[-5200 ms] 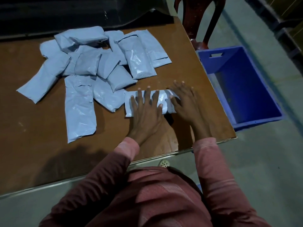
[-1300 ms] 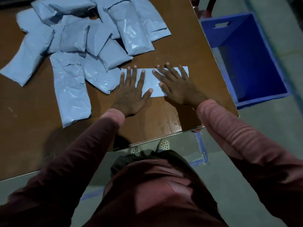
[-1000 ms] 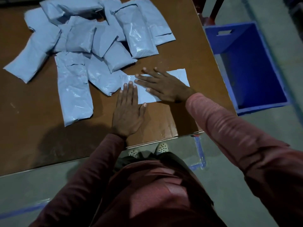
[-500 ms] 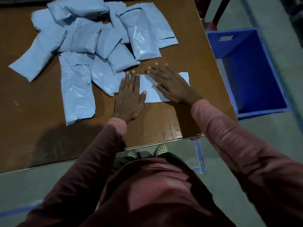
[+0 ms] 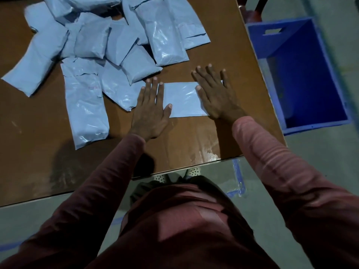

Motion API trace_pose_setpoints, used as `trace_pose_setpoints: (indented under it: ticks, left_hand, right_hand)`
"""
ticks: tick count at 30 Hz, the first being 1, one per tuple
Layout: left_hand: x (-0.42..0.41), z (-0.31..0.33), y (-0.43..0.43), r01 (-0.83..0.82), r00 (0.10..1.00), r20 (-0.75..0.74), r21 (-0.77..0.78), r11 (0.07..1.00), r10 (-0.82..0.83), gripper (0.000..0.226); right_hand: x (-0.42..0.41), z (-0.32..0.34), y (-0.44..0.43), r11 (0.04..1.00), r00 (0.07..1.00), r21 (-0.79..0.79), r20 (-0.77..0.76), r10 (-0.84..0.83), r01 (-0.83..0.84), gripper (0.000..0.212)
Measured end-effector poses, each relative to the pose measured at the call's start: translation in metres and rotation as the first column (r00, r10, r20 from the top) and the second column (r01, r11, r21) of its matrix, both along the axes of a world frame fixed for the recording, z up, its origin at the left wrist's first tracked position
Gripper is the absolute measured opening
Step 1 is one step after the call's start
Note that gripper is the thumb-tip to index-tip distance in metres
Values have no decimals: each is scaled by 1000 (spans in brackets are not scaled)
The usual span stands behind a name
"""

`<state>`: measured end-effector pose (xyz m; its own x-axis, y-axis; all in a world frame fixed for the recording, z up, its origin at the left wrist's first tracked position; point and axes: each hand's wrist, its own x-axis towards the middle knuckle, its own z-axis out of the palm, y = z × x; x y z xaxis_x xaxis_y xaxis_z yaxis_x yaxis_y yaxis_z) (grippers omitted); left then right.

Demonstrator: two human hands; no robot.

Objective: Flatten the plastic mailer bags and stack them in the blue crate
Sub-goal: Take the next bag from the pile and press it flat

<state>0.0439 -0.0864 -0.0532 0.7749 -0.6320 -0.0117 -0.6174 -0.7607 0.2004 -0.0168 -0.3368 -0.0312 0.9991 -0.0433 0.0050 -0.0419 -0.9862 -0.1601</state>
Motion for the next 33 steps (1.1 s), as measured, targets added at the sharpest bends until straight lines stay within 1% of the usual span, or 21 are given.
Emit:
trace_pose_setpoints:
  ticks: [2, 4, 5, 6, 8, 10, 11, 12, 14, 15, 16, 17, 19, 20, 22, 23, 24, 26, 28, 30, 33]
  left_hand:
    - [3, 8, 2, -5, 995, -96, -45, 999, 1, 75]
    - [8, 19, 0, 18, 984, -173, -171, 985, -48, 77]
    - [11, 26, -4, 46, 980, -180, -220, 974, -87, 78]
    - [16, 31, -9, 79, 977, -173, -229, 970, -121, 81]
    - [27, 42, -22, 127, 975, -163, -156, 980, -152, 85]
    - [33, 53, -32, 150, 976, -141, -120, 981, -167, 77]
    - [33, 60, -35, 146, 980, -112, -145, 979, -163, 69]
    - [32, 67, -37, 139, 986, -58, -209, 968, -154, 59]
    - [25, 84, -36, 152, 986, 129, -383, 911, -110, 35]
    - [18, 89, -34, 197, 968, 230, -448, 872, -101, 23]
    - [11, 89, -32, 251, 946, 305, -485, 838, -107, 16]
    - [4, 86, -28, 290, 931, 344, -496, 818, -122, 18]
    - [-8, 59, -19, 283, 941, 302, -460, 841, -151, 33]
    - [-14, 43, -14, 263, 956, 237, -441, 858, -171, 42]
    - [-24, 18, -4, 252, 968, 77, -387, 887, -241, 60]
    - [-27, 12, 1, 252, 965, 20, -350, 902, -261, 64]
    - [-30, 12, 6, 244, 965, -12, -316, 917, -261, 65]
    - [-36, 19, 10, 221, 970, -39, -276, 935, -241, 73]
    - [-45, 29, 5, 214, 970, -54, -270, 939, -237, 80]
    - [-52, 28, -11, 231, 968, -34, -271, 934, -249, 73]
    - [-62, 15, -30, 237, 970, -17, -158, 958, -243, 64]
  right_hand:
    - [-1, 3, -3, 999, 1000, 32, -17, 6, -5, 57]
    - [-6, 11, -8, 991, 998, 130, -56, -13, 20, 62]
    - [-9, 15, -10, 983, 997, 179, -81, -18, 32, 66]
    - [-11, 21, -11, 978, 995, 205, -102, -20, 41, 72]
    - [-12, 33, -11, 979, 991, 197, -134, -28, 55, 85]
    - [-10, 47, -9, 983, 990, 164, -126, -60, 80, 90]
    - [-9, 55, -8, 983, 992, 159, -95, -80, 95, 85]
    - [-10, 63, -6, 981, 995, 164, -35, -97, 101, 74]
    - [-17, 72, -2, 984, 979, 163, 182, -96, 66, 47]
    - [-23, 75, 0, 990, 946, 138, 315, -78, 36, 35]
    - [-31, 74, 2, 993, 899, 115, 433, -61, 12, 27]
    - [-39, 68, 4, 994, 853, 105, 519, -54, -1, 27]
    - [-55, 49, 10, 994, 818, 106, 574, -47, -17, 29]
    - [-63, 36, 13, 994, 830, 106, 556, -42, -21, 27]
    - [-83, 16, 21, 991, 900, 129, 433, -42, -16, 23]
    - [-93, 11, 25, 989, 932, 150, 358, -47, -8, 25]
    - [-102, 9, 29, 986, 951, 169, 306, -55, 3, 32]
    - [-109, 11, 33, 979, 951, 203, 300, -79, 17, 40]
    - [-104, 16, 36, 975, 934, 215, 332, -129, 58, 37]
    - [-95, 16, 36, 971, 932, 200, 312, -187, 128, 38]
    - [-89, 5, 43, 968, 957, 174, 196, -214, 181, 44]
